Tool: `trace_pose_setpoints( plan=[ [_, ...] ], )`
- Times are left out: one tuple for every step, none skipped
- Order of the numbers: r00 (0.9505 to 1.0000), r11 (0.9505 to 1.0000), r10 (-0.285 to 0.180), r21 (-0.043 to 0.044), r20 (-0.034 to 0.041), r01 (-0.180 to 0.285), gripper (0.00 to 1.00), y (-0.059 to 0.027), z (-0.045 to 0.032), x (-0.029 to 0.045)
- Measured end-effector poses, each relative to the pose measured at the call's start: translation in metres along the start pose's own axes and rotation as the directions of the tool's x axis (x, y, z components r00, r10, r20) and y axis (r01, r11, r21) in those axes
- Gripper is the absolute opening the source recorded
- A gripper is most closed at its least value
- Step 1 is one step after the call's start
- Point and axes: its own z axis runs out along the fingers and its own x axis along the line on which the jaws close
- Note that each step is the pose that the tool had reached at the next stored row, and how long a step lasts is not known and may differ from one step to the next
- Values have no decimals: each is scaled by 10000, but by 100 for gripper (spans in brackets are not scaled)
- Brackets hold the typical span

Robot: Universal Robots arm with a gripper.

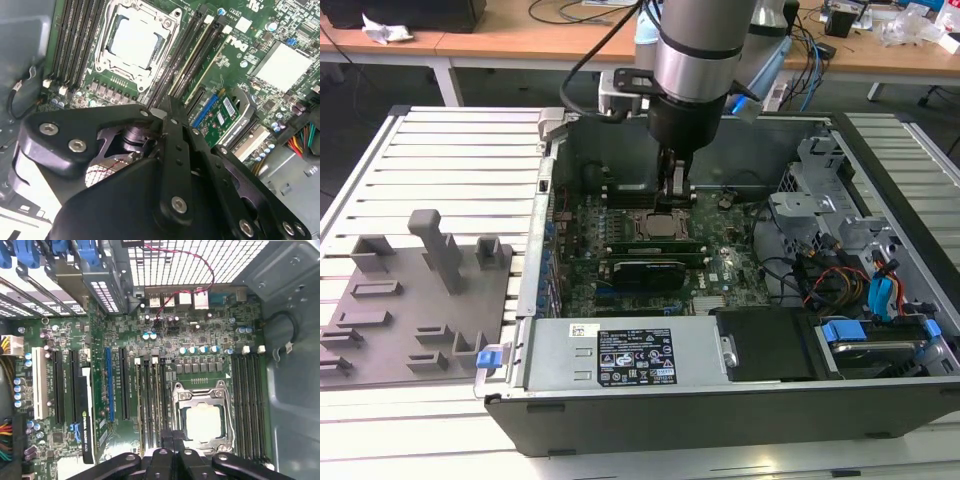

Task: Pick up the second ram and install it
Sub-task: 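Press down the second ram until it locks into place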

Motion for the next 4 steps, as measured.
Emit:
trace_pose_setpoints(
  plan=[
    [10000, 10000, 0, -1, 0, 0, 11, 0, -1, 0],
    [10000, 10000, 0, -1, -2, 0, 11, 0, -2, 0],
    [10000, 10000, 0, -1, -3, 0, 11, 0, -4, 0],
    [10000, 10000, 0, -1, -3, 0, 11, 0, -4, 0]
  ],
)
